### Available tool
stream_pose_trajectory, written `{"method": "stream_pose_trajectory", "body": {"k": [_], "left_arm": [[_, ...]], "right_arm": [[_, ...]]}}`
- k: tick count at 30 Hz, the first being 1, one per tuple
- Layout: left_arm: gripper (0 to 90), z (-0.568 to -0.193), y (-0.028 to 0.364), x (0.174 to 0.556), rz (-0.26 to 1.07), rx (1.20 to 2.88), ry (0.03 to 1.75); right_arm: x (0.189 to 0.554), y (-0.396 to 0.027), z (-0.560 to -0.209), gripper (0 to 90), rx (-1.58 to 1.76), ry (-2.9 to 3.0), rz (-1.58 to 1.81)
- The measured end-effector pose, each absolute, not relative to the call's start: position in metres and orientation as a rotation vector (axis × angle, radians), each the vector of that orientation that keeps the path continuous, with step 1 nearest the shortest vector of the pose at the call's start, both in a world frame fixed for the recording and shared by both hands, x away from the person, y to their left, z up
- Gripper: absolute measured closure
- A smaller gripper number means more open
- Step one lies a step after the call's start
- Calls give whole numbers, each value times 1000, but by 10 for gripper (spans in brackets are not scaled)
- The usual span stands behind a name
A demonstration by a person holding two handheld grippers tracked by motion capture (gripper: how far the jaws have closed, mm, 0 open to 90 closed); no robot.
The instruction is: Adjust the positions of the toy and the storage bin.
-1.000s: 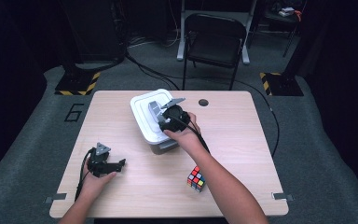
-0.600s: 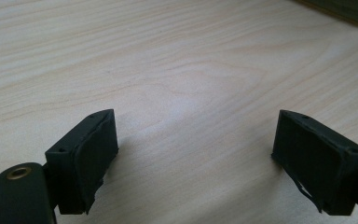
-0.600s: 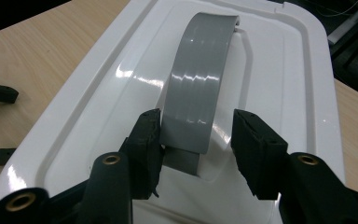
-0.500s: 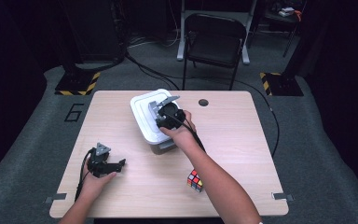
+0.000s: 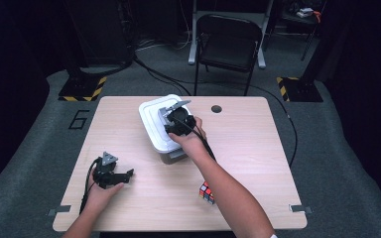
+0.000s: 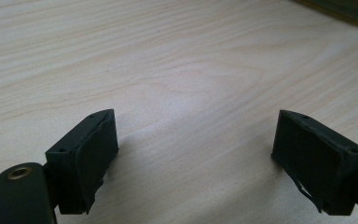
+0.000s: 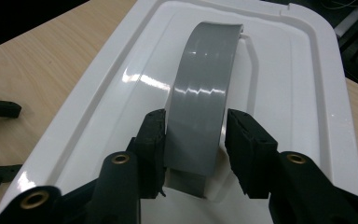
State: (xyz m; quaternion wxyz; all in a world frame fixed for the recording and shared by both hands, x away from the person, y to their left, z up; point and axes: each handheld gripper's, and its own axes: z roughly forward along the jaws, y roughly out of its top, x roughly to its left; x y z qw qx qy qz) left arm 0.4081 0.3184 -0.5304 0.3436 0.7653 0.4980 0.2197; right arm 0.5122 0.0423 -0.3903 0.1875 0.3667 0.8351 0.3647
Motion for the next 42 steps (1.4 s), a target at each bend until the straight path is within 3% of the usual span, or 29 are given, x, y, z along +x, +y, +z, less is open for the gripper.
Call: {"method": "stream_pose_trajectory", "body": {"k": [6,23,42], "left_arm": [[136,-530,318,408,571,1988,1295],[136,-530,318,408,571,1988,1294],[137,-530,318,408,572,1986,1294]], "right_arm": [[510,47,-390,639,1003,2337,1005],[508,37,-387,665,1058,2365,964],[501,-3,-385,671,998,2374,929]]}}
